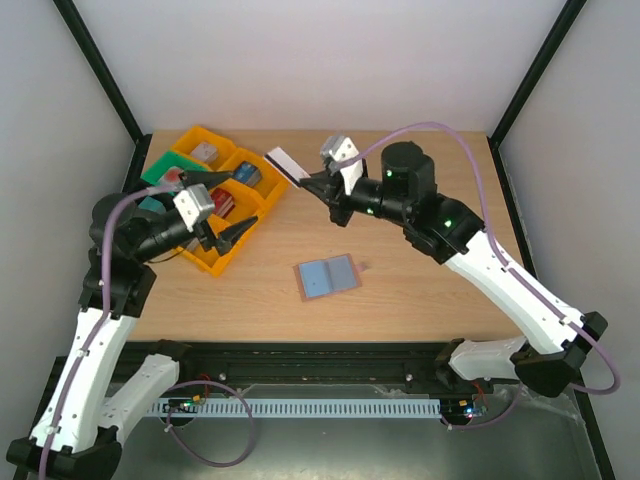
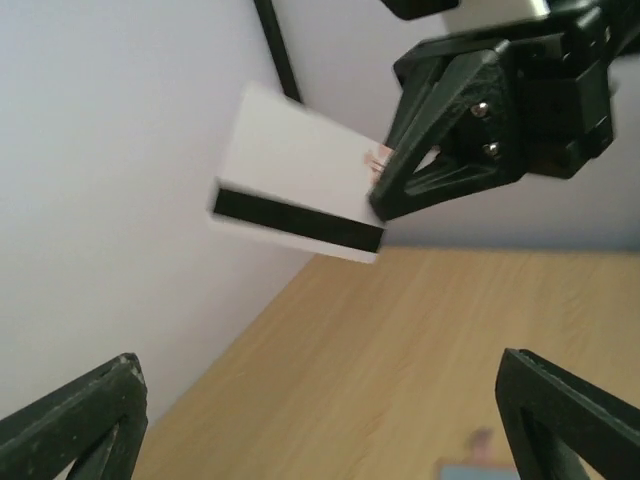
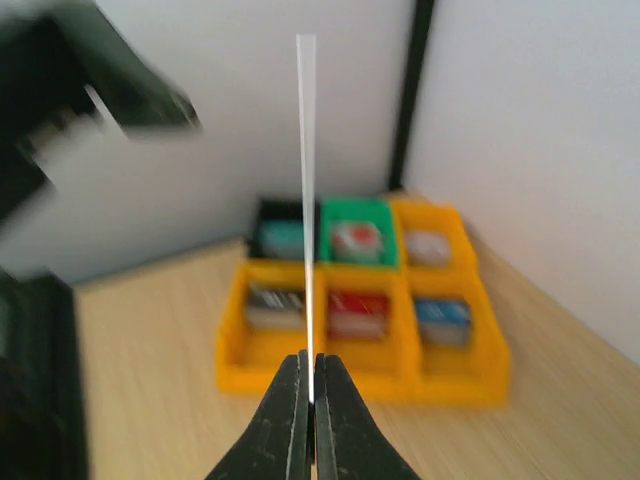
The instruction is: Take the credit cards out of the card holder
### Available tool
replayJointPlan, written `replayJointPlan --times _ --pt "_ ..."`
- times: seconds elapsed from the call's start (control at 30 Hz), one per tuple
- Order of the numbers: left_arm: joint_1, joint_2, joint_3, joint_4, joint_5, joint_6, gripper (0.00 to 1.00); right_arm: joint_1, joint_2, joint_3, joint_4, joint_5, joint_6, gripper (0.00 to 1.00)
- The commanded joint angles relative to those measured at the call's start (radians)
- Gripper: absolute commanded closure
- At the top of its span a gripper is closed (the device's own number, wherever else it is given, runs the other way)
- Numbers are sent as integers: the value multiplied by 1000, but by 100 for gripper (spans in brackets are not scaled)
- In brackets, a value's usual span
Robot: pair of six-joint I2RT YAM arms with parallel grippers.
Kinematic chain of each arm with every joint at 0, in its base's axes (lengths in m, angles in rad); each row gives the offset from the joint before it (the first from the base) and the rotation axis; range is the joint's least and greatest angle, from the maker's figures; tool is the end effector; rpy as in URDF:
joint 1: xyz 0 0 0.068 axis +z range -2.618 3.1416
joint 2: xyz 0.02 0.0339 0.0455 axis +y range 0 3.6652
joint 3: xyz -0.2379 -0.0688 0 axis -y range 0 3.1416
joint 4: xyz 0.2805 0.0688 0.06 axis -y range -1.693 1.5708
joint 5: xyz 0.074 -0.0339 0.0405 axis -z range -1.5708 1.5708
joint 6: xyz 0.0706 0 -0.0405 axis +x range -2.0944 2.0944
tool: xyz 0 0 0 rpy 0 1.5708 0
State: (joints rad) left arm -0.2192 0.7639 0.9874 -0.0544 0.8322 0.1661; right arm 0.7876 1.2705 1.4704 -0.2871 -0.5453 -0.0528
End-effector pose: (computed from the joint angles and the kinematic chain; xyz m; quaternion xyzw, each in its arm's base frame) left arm 0.2114 -0.1006 0.4192 0.4161 0.5198 -0.2791 0.6919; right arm 0.2185 0.2714 0.4436 -0.4558 0.5740 0.4190 0.5359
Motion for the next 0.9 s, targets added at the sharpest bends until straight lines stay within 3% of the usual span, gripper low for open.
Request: replayJointPlan --times 0.0,0.13,0.2,0.37,0.53,0.63,0.8,0.87 --pt "-1 -3 77 -418 -171 671 8 104 -17 -38 -358 489 -376 98" --pt "-61 22 128 -532 -196 785 26 253 -63 -134 -225 788 -538 98" --pt "-119 28 134 -555 -221 808 29 314 -63 -157 -160 865 -604 98" --pt "-224 45 124 -559 -322 889 36 448 -2 -144 -103 962 -707 98" --pt "-257 62 123 -521 -370 896 43 493 40 -117 -94 947 -722 98" --pt "-261 59 118 -497 -394 890 57 498 44 -117 -80 924 -724 98" --pt "-266 46 97 -522 -394 934 94 498 35 -109 -58 904 -714 98" --pt "-266 37 79 -504 -424 949 98 498 28 -108 -50 901 -711 98"
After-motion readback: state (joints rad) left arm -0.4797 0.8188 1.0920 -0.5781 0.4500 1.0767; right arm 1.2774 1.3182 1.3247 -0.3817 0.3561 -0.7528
